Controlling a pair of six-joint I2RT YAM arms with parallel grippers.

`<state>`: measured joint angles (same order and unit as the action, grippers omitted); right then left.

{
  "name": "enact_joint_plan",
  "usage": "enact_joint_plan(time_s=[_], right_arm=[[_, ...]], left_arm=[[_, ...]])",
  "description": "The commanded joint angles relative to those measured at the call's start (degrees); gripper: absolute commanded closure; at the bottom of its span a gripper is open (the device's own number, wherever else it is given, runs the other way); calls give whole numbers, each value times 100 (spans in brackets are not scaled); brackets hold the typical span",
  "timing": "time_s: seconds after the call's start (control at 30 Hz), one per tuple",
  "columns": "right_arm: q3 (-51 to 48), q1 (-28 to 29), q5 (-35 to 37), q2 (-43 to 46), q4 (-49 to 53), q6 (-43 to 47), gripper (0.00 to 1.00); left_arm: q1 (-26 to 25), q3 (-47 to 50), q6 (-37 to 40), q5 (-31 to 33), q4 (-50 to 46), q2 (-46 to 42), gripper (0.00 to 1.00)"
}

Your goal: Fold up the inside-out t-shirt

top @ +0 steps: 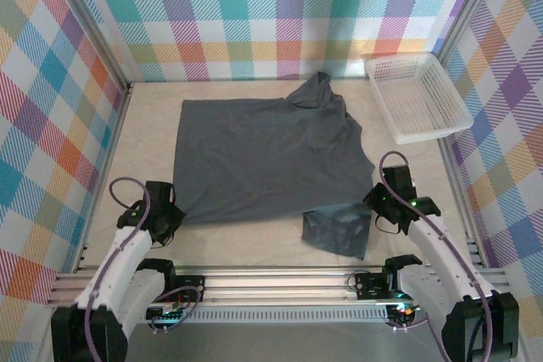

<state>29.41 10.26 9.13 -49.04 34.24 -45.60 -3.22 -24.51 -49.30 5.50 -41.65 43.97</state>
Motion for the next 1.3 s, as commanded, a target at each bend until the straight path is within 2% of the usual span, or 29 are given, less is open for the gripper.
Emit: enact_joint_plan(time_s=[0.0, 0.2, 0.43, 0.57, 0.67, 0.77, 1.0, 1.1, 1.2, 1.27], right_arm=[[201, 24, 24, -128, 88, 215, 100], [1130, 20, 120, -762, -166, 694, 100], [1633, 17, 160, -1925, -771, 928, 100], [1881, 9, 18, -2342, -954, 1066, 100], [2187, 16, 64, -2459, -926, 1133, 100], [2441, 3, 164, -2644, -1004, 1238, 100], [2766, -7, -42, -3780, -1319, 1385, 100], [2850, -6, -111, -4259, -1329, 1333, 92], [2921, -15, -234, -4334, -1241, 1333, 65], [2851, -15, -211, -4084, -1122, 1322, 58]], left_arm=[[41, -199, -14, -114, -362, -263, 100], [66, -1422, 512, 289, -234, 913, 100], [162, -1924, 655, 592, 876, 2486, 100], [215, -2274, 779, 438, 1194, 3418, 100], [215, -2666, 887, 283, 1203, 3656, 100], [214, -2850, 875, 526, 1222, 3641, 100], [287, -2806, 744, 645, 1183, 4260, 100], [284, -2630, 683, 547, 1374, 4463, 97], [287, -2720, 778, 335, 1347, 4566, 80], [285, -2765, 904, 323, 1282, 4385, 71]])
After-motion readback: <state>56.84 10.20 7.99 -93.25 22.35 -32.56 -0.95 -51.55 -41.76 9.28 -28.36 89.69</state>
